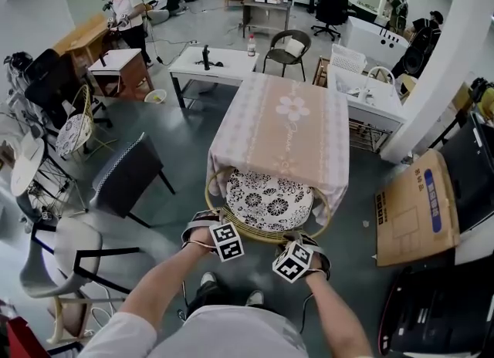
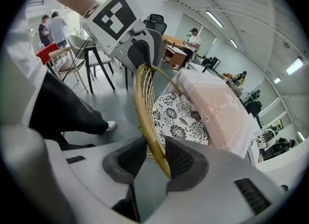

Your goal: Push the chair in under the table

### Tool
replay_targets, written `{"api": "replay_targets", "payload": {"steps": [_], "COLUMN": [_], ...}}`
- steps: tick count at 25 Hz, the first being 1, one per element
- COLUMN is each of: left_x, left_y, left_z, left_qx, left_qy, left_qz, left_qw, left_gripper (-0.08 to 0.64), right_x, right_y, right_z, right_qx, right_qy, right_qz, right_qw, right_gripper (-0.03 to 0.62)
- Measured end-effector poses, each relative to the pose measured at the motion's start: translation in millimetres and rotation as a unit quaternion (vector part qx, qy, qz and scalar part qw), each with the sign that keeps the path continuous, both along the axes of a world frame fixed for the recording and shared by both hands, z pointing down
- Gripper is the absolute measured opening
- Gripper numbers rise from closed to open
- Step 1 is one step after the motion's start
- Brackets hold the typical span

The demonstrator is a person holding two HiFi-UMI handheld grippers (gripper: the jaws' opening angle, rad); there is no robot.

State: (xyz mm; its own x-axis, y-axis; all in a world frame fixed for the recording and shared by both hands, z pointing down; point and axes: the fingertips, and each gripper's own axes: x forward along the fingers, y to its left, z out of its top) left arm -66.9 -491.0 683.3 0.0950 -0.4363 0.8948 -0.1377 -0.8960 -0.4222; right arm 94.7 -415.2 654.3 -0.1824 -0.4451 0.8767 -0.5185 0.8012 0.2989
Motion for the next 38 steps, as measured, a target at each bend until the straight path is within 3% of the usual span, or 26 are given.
{"api": "replay_targets", "payload": {"steps": [9,12,21,24,27,33,35,38], "left_x": [-2.4,-4.4,5.9,17.3,33.4,60.7,68.8,74.1], "left_y": [1.8,4.1,26.8,34.7,43.0,66.5,76.8,88.1], "left_z": [-1.5,-5.7,-35.5,-52.4,-73.5,-108.9,-123.9,-145.5], "left_qx": [0.019,0.028,0.033,0.040,0.035,-0.019,-0.038,-0.044], "left_qy": [-0.011,-0.005,0.070,0.119,0.193,0.345,0.390,0.436], "left_qz": [0.008,-0.010,-0.086,-0.107,-0.140,-0.194,-0.198,-0.195], "left_qw": [0.9997,0.9995,0.9933,0.9863,0.9704,0.9182,0.8987,0.8778], "left_gripper": [0.146,0.146,0.139,0.084,0.027,0.008,0.008,0.008], "right_x": [-0.6,0.8,5.3,7.0,4.2,-15.0,-21.5,-36.4], "right_y": [2.6,4.8,15.7,16.5,15.5,16.8,19.1,23.2], "right_z": [-1.0,-6.3,-35.5,-49.7,-64.9,-96.7,-106.8,-124.2], "right_qx": [0.008,0.017,0.038,0.044,0.052,0.075,0.084,0.094], "right_qy": [-0.020,-0.026,-0.101,-0.139,-0.181,-0.246,-0.264,-0.297], "right_qz": [0.023,0.036,0.074,0.103,0.134,0.183,0.197,0.215], "right_qw": [1.000,0.999,0.991,0.984,0.973,0.949,0.940,0.926], "right_gripper": [0.121,0.120,0.084,0.051,0.037,0.022,0.020,0.015]}}
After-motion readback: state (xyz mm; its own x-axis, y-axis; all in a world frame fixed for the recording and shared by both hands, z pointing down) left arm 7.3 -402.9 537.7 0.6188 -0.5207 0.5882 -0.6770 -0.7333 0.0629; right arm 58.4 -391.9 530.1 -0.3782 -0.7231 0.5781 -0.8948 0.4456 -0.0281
